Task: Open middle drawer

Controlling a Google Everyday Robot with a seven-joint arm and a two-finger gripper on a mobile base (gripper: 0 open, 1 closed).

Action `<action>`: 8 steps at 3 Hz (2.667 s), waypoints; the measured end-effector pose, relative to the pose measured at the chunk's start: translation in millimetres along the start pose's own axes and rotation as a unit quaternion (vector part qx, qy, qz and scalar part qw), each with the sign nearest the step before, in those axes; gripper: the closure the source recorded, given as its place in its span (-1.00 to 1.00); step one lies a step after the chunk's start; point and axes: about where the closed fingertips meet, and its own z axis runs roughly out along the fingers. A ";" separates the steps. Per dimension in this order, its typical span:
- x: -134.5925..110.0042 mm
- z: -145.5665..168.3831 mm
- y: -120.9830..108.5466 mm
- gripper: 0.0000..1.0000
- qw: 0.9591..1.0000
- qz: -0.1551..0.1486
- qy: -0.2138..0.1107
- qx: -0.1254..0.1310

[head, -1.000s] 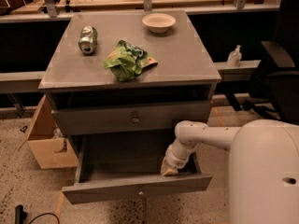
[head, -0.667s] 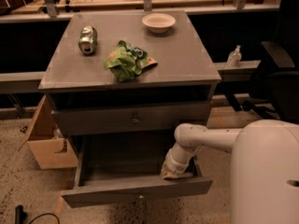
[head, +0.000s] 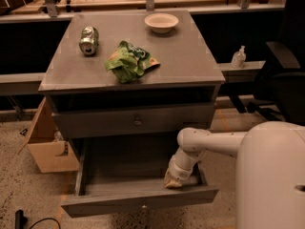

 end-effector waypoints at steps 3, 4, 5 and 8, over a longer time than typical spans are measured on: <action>-0.6 -4.2 -6.2 1.00 1.000 0.001 0.001 0.030; -3.0 -12.6 -24.5 1.00 0.994 -0.008 0.004 0.110; -3.4 -17.1 -43.2 1.00 0.987 -0.016 0.003 0.160; 27.2 -125.8 -33.1 1.00 0.972 -0.026 -0.082 0.220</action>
Offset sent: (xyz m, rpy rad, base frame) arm -0.0401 0.0068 0.0151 0.0160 -0.0005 -0.1071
